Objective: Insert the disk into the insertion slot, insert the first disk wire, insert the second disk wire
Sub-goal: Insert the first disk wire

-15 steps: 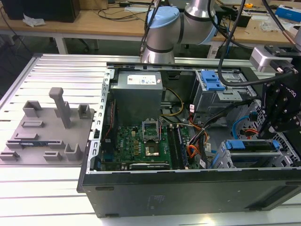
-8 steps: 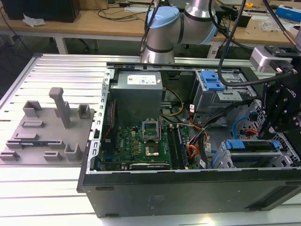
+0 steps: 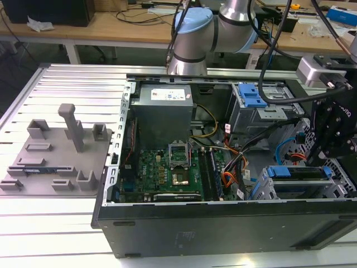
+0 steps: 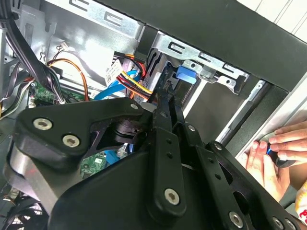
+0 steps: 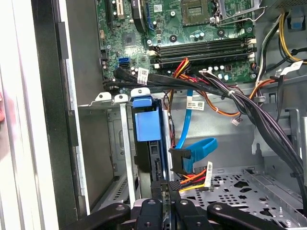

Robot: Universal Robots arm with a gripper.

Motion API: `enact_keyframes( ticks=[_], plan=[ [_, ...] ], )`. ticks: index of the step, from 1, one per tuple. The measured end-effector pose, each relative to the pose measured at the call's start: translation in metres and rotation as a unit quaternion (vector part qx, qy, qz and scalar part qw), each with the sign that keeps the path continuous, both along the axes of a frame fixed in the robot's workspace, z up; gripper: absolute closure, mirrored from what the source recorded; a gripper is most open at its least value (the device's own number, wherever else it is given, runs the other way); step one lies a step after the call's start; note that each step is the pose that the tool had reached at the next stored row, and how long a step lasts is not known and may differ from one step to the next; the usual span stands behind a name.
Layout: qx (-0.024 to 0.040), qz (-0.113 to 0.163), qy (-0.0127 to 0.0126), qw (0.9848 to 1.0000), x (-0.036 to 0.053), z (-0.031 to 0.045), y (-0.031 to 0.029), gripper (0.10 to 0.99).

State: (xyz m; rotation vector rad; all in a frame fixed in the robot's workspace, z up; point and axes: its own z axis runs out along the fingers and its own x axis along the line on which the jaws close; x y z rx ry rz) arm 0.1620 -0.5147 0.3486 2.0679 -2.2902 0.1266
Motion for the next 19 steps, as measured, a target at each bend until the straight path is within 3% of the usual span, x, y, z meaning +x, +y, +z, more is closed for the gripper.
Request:
enact_keyframes(
  ticks=[19],
  plan=[
    [0.0000, 0.000, 0.0000, 1.0000, 0.0000, -0.0056, -0.0014, 0.922]
  ],
)
